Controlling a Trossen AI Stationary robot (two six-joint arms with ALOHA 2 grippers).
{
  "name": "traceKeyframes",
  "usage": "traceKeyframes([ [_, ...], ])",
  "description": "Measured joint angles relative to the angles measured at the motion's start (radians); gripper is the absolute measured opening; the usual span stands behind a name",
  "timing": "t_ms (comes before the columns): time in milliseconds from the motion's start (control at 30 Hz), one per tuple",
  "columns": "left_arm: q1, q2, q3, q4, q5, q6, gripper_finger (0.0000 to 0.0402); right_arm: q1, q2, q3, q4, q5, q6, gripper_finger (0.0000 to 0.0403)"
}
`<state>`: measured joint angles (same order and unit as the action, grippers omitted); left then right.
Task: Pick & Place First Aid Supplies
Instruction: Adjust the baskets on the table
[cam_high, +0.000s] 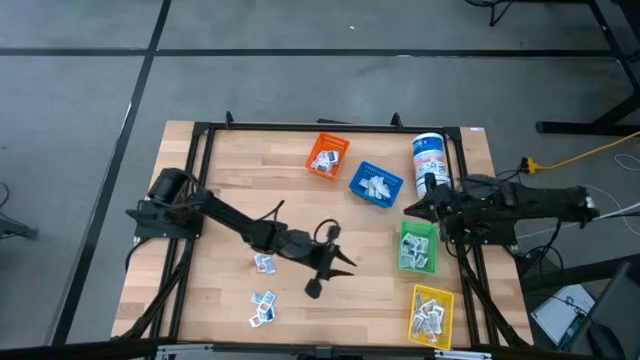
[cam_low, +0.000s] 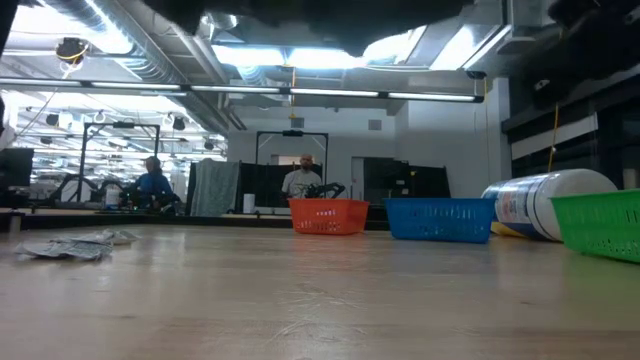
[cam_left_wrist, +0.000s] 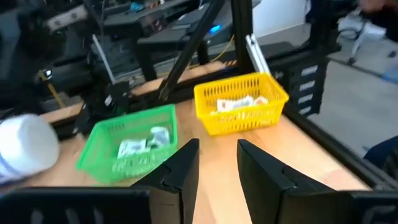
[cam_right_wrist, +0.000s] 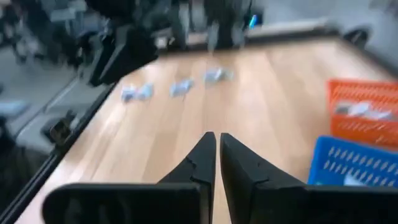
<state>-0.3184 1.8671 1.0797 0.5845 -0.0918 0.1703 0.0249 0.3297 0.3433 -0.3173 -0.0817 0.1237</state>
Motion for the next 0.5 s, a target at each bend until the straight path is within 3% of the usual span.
traceKeyframes([
  [167, -0.02, -0.013, -0.034, 0.02, -0.067, -0.001, 0.0103, 0.09, 0.313, 0.153, -0.097, -0.007, -0.028, 0.0026],
  [300, -0.038, -0.013, -0.036, 0.017, -0.077, -0.001, 0.0104, 0.207, 0.544, 0.288, -0.298, -0.027, -0.002, 0.0026],
  [500, -0.048, -0.013, -0.036, 0.01, -0.093, -0.001, 0.01, 0.419, 0.77, 0.46, -0.451, -0.078, 0.059, 0.0026],
])
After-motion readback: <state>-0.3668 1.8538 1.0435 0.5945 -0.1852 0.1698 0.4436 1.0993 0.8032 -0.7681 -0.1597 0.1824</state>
